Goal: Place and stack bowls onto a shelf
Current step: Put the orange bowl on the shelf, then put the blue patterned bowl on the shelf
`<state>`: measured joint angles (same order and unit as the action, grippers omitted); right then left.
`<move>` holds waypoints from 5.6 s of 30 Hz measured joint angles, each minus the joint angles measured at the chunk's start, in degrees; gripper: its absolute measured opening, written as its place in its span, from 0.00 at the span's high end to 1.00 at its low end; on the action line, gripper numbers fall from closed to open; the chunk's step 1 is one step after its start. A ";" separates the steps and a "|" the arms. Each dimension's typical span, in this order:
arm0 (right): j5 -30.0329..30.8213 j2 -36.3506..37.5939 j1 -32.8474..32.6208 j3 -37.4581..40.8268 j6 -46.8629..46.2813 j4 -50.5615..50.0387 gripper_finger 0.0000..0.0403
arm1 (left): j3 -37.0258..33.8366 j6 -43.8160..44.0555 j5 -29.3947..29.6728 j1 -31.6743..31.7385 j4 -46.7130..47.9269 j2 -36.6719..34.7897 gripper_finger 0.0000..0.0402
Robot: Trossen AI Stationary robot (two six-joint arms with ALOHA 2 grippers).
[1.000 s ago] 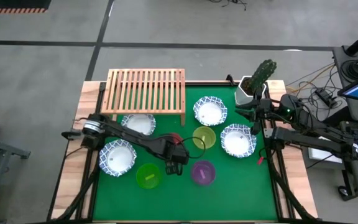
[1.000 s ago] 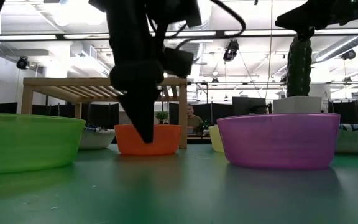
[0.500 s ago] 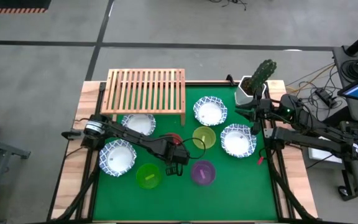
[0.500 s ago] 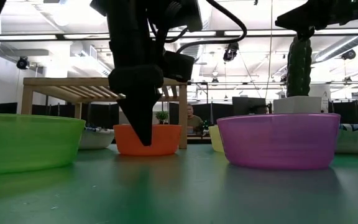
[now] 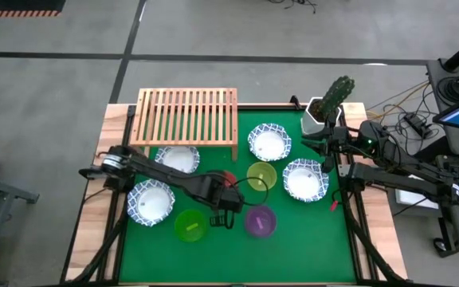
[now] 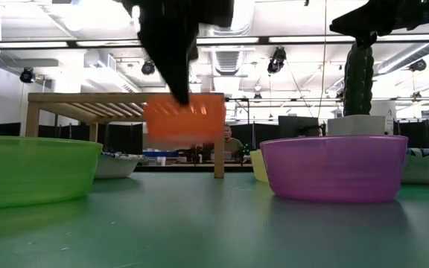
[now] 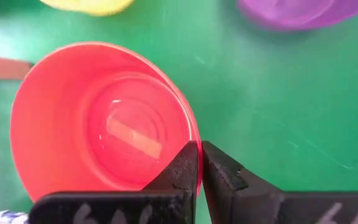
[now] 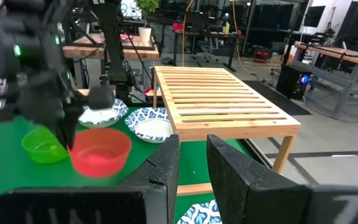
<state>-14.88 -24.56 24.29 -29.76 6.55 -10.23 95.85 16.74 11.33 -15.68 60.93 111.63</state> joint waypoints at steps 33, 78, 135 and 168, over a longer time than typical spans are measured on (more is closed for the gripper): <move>-0.01 -0.02 0.00 0.33 0.02 -0.30 0.83 | -23.72 -1.91 12.55 32.46 12.88 -45.91 1.00; 0.01 -0.02 0.00 0.46 1.00 -0.30 0.83 | -17.78 0.46 6.08 25.97 8.45 -41.03 0.51; 0.01 -0.02 0.00 0.57 0.98 -0.29 0.83 | -41.32 20.13 18.04 0.88 -7.79 -15.71 0.98; -0.01 -0.02 0.00 0.57 1.00 -0.30 0.83 | 3.67 -5.49 13.00 -2.87 2.06 -15.82 1.00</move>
<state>-14.90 -24.58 24.29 -29.19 7.55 -10.52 99.52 11.24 24.34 -18.55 62.99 95.81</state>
